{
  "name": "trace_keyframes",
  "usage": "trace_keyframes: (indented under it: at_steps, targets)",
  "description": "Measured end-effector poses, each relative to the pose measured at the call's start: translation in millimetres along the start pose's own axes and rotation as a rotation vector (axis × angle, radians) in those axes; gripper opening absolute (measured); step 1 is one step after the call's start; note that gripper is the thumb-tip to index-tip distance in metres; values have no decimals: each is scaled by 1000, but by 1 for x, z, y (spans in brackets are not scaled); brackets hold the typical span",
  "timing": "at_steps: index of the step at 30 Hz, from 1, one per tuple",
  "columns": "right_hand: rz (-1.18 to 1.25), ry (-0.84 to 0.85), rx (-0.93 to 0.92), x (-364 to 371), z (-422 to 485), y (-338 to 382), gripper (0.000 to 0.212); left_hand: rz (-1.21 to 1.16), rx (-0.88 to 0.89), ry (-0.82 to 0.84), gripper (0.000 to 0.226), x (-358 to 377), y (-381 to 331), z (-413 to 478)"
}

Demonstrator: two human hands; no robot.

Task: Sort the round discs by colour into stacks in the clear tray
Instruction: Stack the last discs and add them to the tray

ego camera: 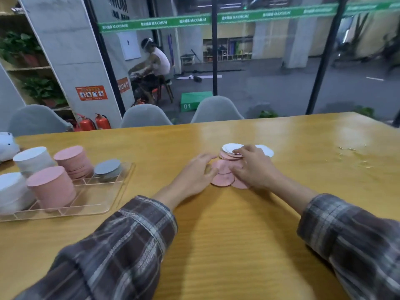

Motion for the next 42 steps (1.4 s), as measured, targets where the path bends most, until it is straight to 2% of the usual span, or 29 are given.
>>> trace_keyframes:
  at_steps: [4, 10, 16, 22, 27, 31, 35, 42]
  targets:
    - [-132, -7, 78, -6, 15, -27, 70, 4, 12, 25, 52, 11, -3, 39]
    - [-184, 173, 234, 1, 31, -58, 97, 50, 7, 120, 55, 31, 0, 87]
    - [-129, 127, 117, 6, 29, -44, 77, 50, 15, 87, 46, 30, 2, 93]
    - [-66, 141, 54, 16, 10, -17, 82, 59, 32, 36, 45, 16, 9, 48]
    - [-40, 162, -14, 31, -13, 22, 76, 56, 13, -12, 43, 1, 21, -5]
    - [-28, 164, -60, 35, -35, 53, 62, 42, 14, -45, 42, -10, 26, -49]
    - [-4, 186, -111, 46, -48, 72, 78, -8, 42, -103, 36, -23, 26, -86]
    - [22, 156, -217, 45, -62, 90, 66, 28, 34, -139, 35, -34, 30, -108]
Point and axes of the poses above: each hand's wrist, its own z-axis towards the middle knuckle, its own x-axis out of the palm, y = z × x, the point moved 7 cm from there along z, towards the middle knuckle, and after that the axes turned 10 degrees about y, right-handed, at the moved point
